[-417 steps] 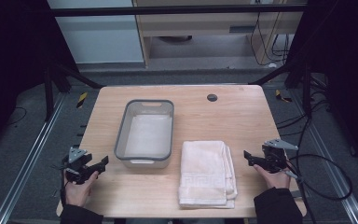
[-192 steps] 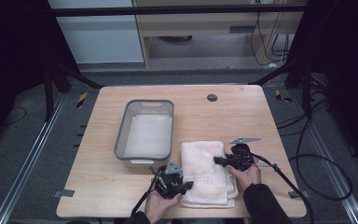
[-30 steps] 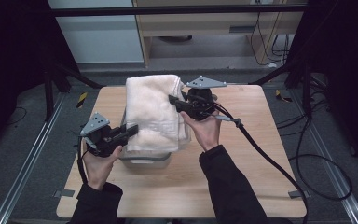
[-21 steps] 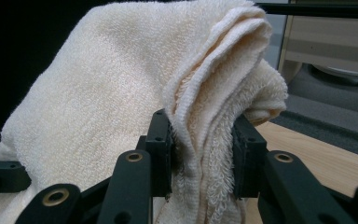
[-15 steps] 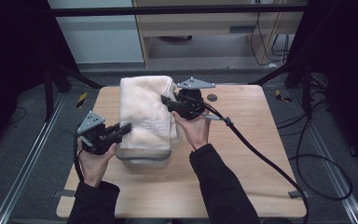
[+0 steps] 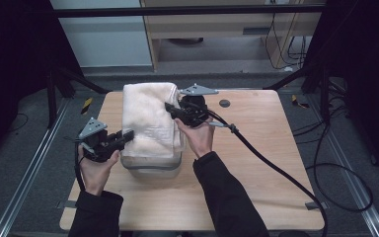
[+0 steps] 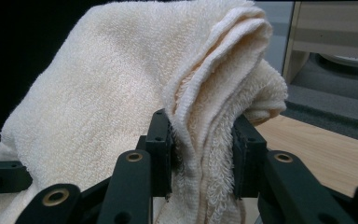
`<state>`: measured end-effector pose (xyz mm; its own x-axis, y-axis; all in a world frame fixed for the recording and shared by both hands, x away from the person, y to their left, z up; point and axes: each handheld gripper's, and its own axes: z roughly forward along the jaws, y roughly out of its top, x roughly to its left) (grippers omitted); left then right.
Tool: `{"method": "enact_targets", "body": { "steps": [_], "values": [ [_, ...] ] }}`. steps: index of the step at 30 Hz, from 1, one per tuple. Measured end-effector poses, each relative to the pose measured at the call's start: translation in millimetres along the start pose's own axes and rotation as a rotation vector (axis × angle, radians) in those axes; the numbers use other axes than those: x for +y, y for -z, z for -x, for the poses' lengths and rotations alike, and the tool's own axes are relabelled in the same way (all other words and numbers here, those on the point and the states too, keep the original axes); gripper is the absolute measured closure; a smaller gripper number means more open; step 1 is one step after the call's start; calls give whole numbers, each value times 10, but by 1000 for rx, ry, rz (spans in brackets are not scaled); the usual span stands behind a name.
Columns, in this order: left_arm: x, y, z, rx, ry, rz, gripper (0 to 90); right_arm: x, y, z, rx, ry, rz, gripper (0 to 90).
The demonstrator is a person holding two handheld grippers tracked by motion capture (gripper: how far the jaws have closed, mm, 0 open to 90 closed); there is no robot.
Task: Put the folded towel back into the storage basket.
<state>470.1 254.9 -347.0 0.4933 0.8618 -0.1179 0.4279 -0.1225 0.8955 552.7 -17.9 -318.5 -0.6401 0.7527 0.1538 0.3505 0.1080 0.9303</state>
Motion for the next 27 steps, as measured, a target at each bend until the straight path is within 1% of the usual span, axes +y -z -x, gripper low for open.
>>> {"method": "enact_targets", "body": {
  "steps": [9, 27],
  "values": [
    [-77, -86, -72, 24, 5, -38, 734, -114, -166, 8, -13, -5, -26, 656],
    [-218, -244, -187, 42, 16, -100, 734, -306, -415, 46, -25, -20, -74, 655]
  ]
}}
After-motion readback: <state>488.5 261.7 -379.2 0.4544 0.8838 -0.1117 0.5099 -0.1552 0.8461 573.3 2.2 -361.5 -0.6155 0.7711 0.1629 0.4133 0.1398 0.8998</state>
